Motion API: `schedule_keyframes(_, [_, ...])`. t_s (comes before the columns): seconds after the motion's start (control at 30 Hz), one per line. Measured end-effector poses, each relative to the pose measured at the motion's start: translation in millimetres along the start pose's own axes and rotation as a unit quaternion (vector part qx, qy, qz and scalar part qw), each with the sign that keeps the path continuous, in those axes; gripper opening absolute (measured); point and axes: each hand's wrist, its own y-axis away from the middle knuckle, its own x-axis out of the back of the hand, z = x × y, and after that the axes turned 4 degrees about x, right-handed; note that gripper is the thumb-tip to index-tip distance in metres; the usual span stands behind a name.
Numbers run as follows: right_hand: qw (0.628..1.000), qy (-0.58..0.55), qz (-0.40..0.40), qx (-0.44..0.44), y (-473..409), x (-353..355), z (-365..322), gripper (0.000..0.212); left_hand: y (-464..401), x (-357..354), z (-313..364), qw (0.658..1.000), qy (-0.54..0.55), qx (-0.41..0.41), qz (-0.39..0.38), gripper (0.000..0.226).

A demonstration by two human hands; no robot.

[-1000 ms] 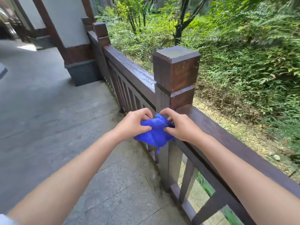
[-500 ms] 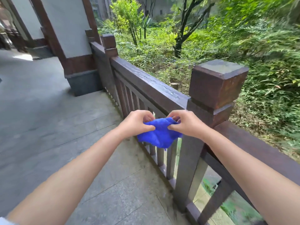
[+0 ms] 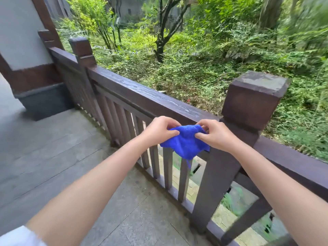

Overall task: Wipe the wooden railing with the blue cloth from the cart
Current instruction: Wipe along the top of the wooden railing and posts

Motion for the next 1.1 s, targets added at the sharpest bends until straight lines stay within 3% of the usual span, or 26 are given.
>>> schedule_keyframes(0.17, [0.996, 0.058, 0.045, -0.041, -38.1, -7.0, 12.7, 0.014, -57.5, -1.4, -13.5, 0.999, -0.010, -0.022, -0.022, 0.023])
schedule_keyframes(0.5, [0.987, 0.040, 0.073, -0.135, -120.4, -4.1, 18.0, 0.015, -165.1, 34.3, -35.5, 0.990, -0.039, -0.074, -0.112, 0.011])
schedule_keyframes(0.8, [0.929, 0.180, 0.087, -0.312, -137.3, -7.5, 39.8, 0.007, -229.4, -2.5, -31.3, 0.963, -0.081, -0.156, -0.207, 0.015])
schedule_keyframes(0.93, [0.905, 0.200, 0.130, -0.353, -142.3, -22.9, 42.5, 0.031, -245.3, -11.6, -36.3, 0.958, -0.103, -0.184, -0.196, 0.029])
schedule_keyframes(1.0, [0.907, 0.229, 0.171, -0.309, -141.2, -37.6, 39.9, 0.050, -238.9, -17.3, -45.2, 0.957, -0.122, -0.230, -0.124, 0.049])
schedule_keyframes(1.07, [0.908, 0.273, 0.227, -0.222, -136.6, -57.0, 41.3, 0.052, -222.7, -27.0, -53.2, 0.931, -0.146, -0.335, -0.011, 0.053])
schedule_keyframes(1.1, [0.905, 0.286, 0.237, -0.208, -132.0, -66.1, 44.3, 0.048, -214.6, -34.2, -56.3, 0.913, -0.165, -0.373, -0.018, 0.054])
